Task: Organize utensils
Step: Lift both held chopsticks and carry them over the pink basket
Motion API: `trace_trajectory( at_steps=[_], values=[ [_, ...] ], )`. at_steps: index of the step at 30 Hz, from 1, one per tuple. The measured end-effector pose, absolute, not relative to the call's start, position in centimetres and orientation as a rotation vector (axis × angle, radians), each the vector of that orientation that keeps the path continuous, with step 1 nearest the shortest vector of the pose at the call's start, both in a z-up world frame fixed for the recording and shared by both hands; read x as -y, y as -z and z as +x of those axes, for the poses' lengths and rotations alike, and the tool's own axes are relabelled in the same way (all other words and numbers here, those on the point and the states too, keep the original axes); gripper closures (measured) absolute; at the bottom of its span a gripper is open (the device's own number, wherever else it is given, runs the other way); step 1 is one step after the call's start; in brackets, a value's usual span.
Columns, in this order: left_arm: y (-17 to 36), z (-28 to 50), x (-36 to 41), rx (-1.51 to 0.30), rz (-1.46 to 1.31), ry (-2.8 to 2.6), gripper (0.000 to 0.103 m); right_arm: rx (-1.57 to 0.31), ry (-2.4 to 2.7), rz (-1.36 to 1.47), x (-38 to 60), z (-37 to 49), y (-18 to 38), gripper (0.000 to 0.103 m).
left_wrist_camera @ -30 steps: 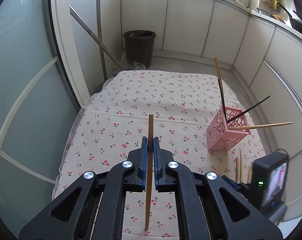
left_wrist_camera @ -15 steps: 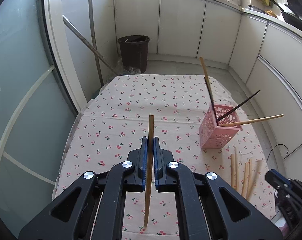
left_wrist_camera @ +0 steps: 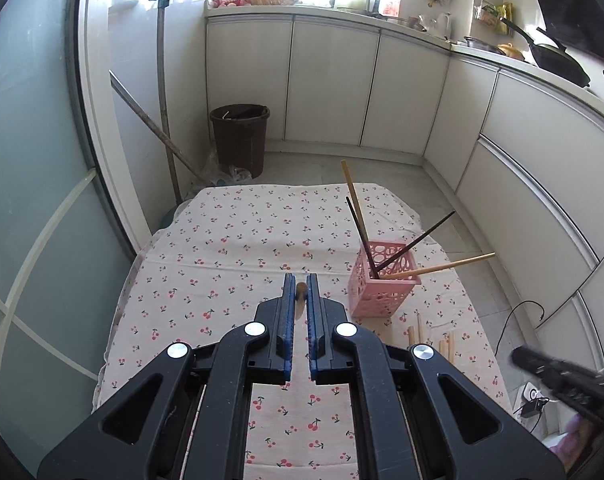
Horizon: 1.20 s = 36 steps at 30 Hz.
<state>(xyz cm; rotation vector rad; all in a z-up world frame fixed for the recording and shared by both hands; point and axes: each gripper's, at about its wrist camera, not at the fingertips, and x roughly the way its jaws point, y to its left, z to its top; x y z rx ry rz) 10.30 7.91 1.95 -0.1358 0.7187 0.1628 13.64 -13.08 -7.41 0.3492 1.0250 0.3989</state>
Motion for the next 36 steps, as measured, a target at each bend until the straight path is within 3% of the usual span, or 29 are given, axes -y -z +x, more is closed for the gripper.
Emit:
trace_trajectory(
  at_steps=[2,4,9,15,19,21,25,36],
  values=[
    [-1.6,10.5,-7.9,-0.729,-0.134,-0.162,0.098,-1.114,-0.345,0.366,13.2,15.0,10.1,0.082],
    [-1.2,10.6,-8.1,-0.736,-0.138,-0.162,0.098,-1.168,-0.236,0.367,14.1,16.5,12.6,0.068],
    [-0.4,11.0,-8.7,-0.759,-0.154,-0.156,0.098,-1.29,-0.037,0.41,16.2,20.4,18.3,0.068],
    [0.3,11.3,-9.0,-0.773,-0.153,-0.151,0.098,-1.302,-0.011,0.319,13.6,22.1,20.0,0.072],
    [0.4,11.2,-9.3,-0.774,-0.156,-0.151,0.098,-1.347,0.036,0.216,12.2,23.1,22.1,0.089],
    [0.5,11.3,-9.5,-0.773,-0.158,-0.152,0.098,-1.32,0.025,0.169,11.6,23.1,21.9,0.095],
    [0.2,11.2,-10.0,-0.777,-0.185,-0.147,0.098,-1.291,-0.025,0.249,12.3,22.5,21.1,0.095],
    [-2.9,9.5,-9.5,-0.7,-0.203,-0.135,0.098,-0.983,-0.175,0.35,15.4,15.3,9.1,0.095]
  ],
)
